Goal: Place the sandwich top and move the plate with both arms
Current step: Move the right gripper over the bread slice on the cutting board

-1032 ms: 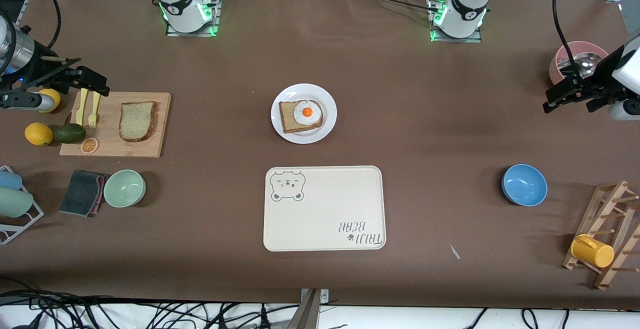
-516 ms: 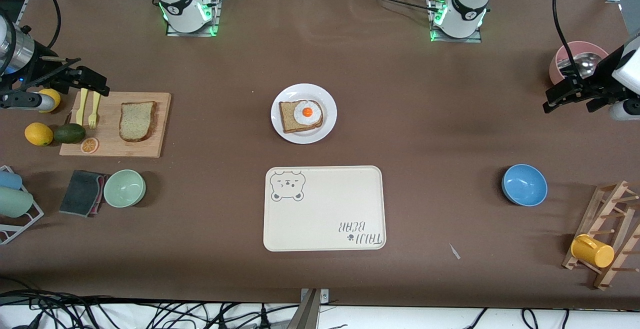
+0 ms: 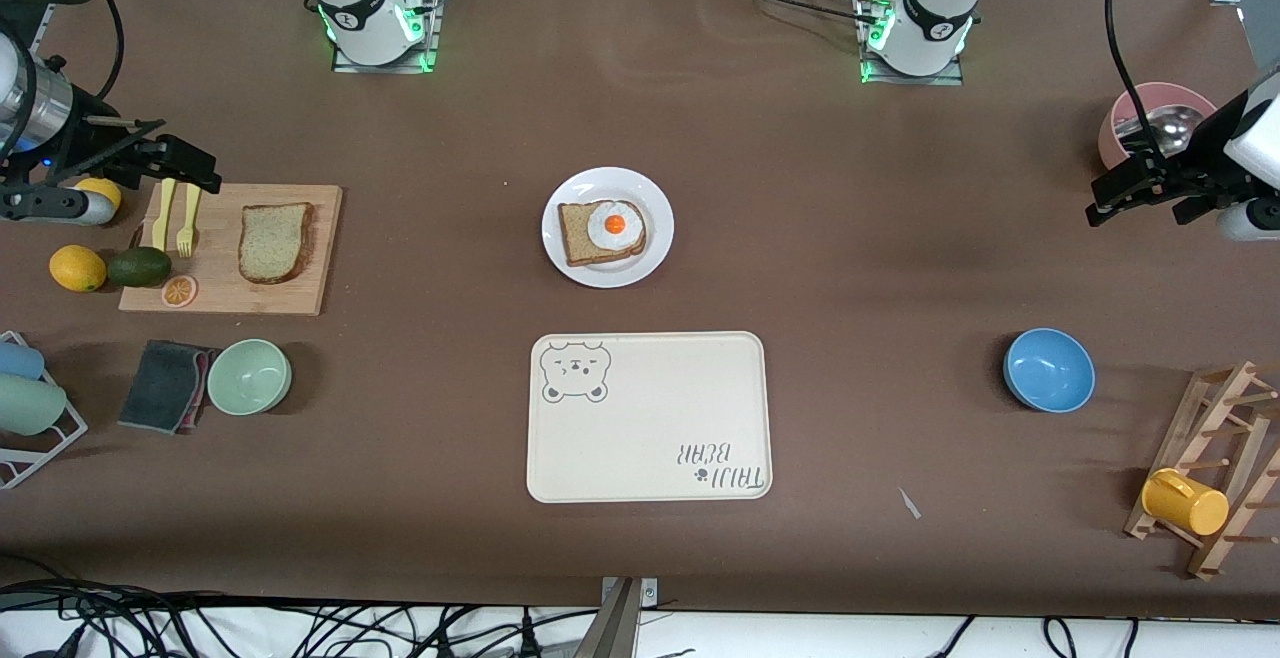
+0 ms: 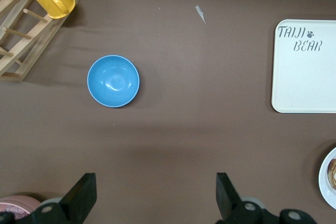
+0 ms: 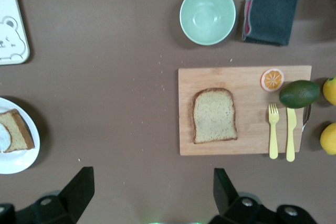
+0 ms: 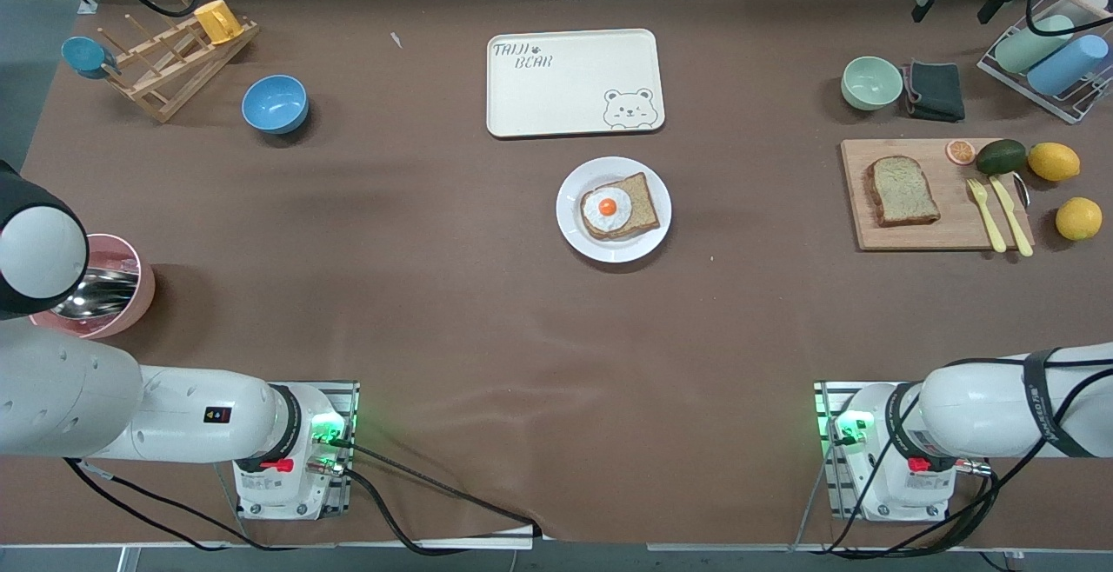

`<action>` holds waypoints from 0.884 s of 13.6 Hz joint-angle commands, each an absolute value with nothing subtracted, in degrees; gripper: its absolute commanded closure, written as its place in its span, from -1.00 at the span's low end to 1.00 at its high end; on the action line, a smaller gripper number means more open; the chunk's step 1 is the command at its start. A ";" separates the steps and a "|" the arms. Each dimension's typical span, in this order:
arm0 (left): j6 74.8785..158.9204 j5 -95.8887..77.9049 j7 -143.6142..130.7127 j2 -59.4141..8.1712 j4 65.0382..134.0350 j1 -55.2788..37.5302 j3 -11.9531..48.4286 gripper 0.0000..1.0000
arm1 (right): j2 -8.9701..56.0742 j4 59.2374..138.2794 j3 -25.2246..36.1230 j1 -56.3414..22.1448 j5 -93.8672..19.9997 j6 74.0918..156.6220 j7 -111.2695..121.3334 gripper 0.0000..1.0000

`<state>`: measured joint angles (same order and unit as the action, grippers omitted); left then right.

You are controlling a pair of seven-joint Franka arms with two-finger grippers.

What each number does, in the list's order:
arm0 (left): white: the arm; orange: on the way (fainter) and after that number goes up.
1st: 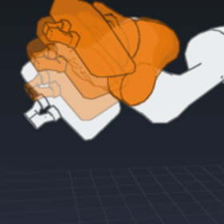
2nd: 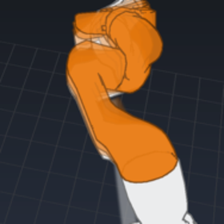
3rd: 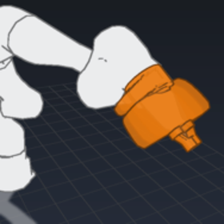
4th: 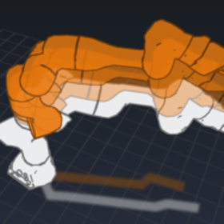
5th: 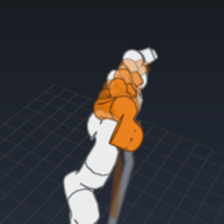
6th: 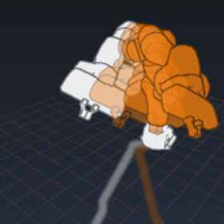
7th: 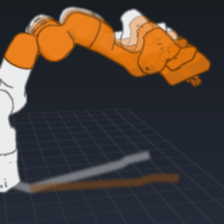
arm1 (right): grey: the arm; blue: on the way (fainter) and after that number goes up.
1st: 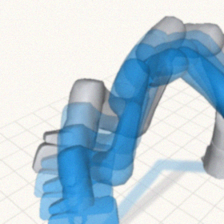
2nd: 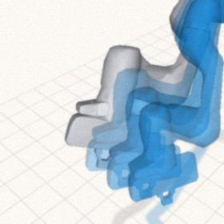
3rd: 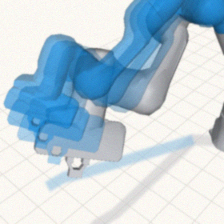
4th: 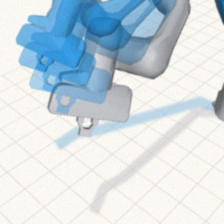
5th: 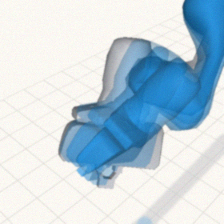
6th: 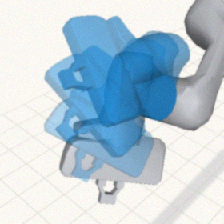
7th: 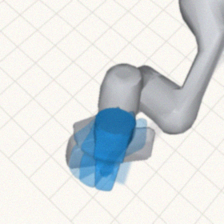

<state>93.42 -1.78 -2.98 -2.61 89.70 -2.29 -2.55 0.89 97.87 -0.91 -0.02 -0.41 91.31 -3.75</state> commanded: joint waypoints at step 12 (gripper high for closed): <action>92.29 -0.26 -3.52 -2.90 88.33 -2.37 -2.55 -1.00 | 7.20 119.25 -1.14 -7.73 25.11 117.13 -19.66 -0.77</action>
